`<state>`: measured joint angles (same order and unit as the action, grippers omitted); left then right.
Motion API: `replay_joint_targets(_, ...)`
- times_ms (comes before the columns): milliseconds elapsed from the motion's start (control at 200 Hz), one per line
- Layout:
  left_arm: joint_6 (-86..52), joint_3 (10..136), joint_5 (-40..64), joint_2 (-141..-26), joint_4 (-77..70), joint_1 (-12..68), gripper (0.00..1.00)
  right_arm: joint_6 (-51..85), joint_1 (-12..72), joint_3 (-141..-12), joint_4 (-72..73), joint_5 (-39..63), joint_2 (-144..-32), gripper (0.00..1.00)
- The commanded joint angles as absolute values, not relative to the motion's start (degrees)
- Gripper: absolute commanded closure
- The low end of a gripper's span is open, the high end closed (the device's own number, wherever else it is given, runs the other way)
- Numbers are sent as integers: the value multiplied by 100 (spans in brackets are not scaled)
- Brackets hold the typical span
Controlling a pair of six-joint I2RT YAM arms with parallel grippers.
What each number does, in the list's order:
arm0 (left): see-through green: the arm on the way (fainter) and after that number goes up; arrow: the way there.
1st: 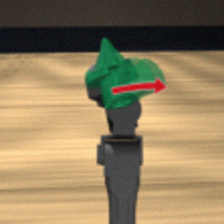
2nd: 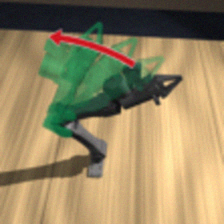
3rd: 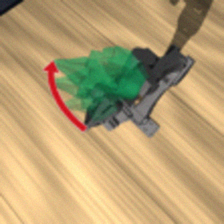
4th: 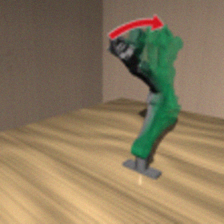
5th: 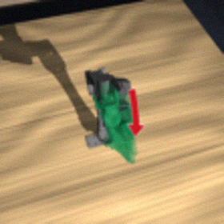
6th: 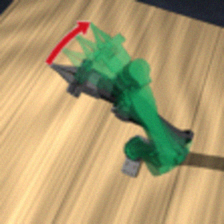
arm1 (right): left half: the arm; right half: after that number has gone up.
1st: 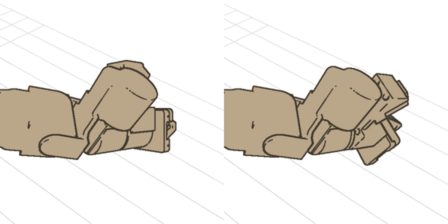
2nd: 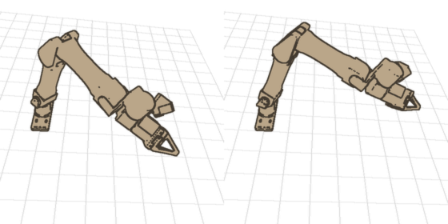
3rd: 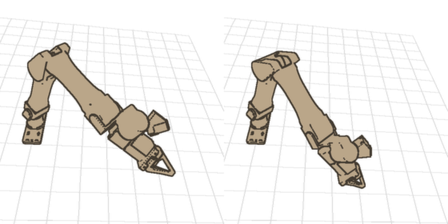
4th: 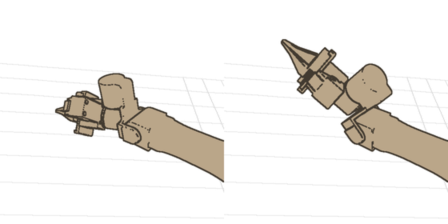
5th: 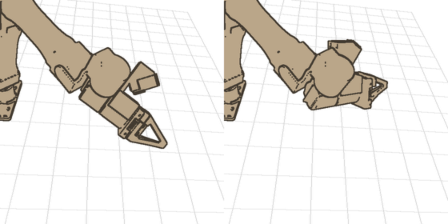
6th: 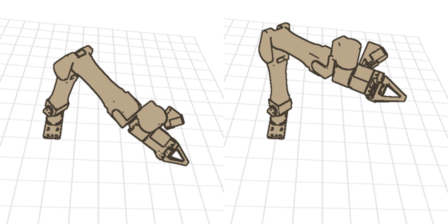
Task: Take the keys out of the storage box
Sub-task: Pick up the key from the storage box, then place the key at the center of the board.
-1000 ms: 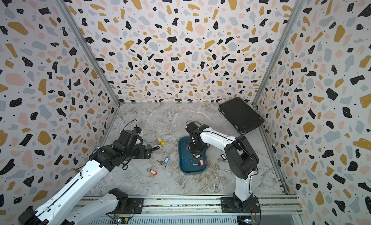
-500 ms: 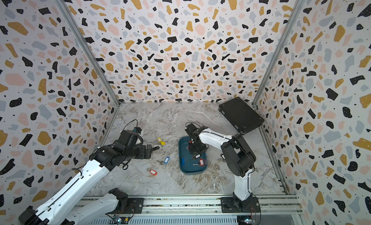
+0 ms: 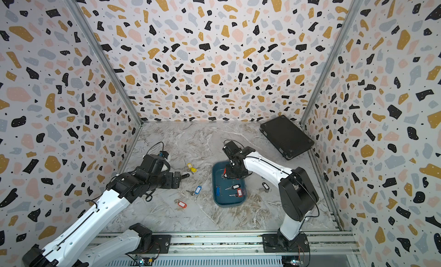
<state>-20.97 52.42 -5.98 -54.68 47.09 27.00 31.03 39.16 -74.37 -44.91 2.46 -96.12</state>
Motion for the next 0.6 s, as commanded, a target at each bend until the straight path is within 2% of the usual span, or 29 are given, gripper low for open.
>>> replay_joint_targets(0,-2022,5186,-527,-5448,4585,2663,0,3015,3804,-7651,-4873,298,-9277,100)
replay_joint_targets(140,-2029,5177,-527,-5437,4604,2663,0,2873,3506,-7715,-5038,263,-8987,100)
replay_joint_targets(305,-2030,5177,-484,-5451,4600,2663,1,2499,2717,-7614,-5343,58,-8686,100)
replay_joint_targets(596,-2031,5212,-374,-5607,4657,2663,0,2038,1617,-6877,-5768,-882,-8226,100)
